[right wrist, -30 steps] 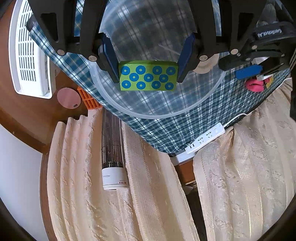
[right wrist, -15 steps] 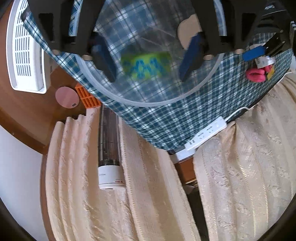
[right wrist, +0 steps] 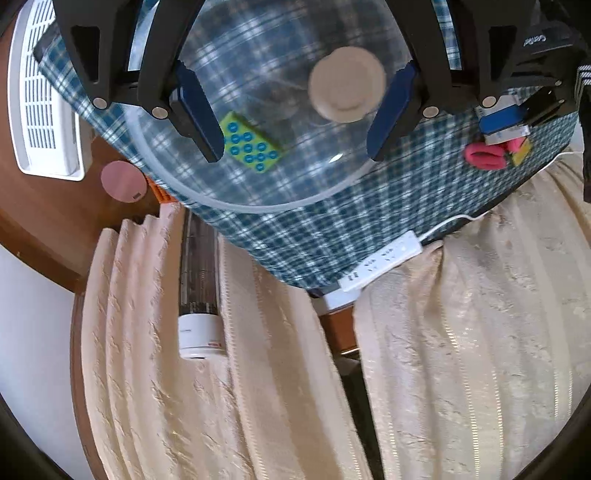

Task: Organize objects
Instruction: 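Open both grippers to drop the lid and block into the bowl, then move both grippers back toward the remaining objects on the bed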

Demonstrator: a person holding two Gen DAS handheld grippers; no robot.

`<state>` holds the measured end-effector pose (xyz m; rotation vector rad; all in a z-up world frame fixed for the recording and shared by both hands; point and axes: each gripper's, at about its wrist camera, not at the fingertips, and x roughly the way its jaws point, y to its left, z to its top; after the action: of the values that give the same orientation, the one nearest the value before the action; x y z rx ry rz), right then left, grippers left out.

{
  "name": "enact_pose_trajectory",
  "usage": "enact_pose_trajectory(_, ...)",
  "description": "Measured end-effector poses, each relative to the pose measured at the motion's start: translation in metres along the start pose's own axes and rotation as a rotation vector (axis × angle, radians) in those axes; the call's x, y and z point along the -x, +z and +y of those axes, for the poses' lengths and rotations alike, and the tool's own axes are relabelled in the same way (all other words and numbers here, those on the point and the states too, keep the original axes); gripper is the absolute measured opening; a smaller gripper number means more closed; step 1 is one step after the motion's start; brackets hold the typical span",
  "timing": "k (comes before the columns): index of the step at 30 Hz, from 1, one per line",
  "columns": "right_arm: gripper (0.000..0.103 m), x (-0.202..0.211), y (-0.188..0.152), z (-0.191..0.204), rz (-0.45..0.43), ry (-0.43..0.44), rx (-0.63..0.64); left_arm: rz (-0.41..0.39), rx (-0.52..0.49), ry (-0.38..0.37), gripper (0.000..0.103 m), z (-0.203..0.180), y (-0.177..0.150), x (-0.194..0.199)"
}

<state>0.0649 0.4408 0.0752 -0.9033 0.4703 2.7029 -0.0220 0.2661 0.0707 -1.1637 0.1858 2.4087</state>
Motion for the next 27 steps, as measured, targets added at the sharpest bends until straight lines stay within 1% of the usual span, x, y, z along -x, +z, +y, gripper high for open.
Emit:
enact_pose_trajectory(7,0.083,0.006,-0.007,0.022,0.007,0.042,0.017,-0.022,0.055,0.061,0.070,0.038,-0.008,0.015)
enact_pose_trajectory(17,0.083,0.006,-0.017,0.062,0.031,0.093,0.053,-0.036,0.139,0.165,0.070,0.105,-0.024,0.034)
enact_pose_trajectory(23,0.084,0.000,-0.022,0.092,0.061,0.133,0.086,-0.034,0.184,0.206,0.070,0.139,-0.034,0.043)
enact_pose_trajectory(27,0.084,-0.009,-0.025,0.113,0.089,0.166,0.098,-0.031,0.202,0.223,0.070,0.154,-0.040,0.046)
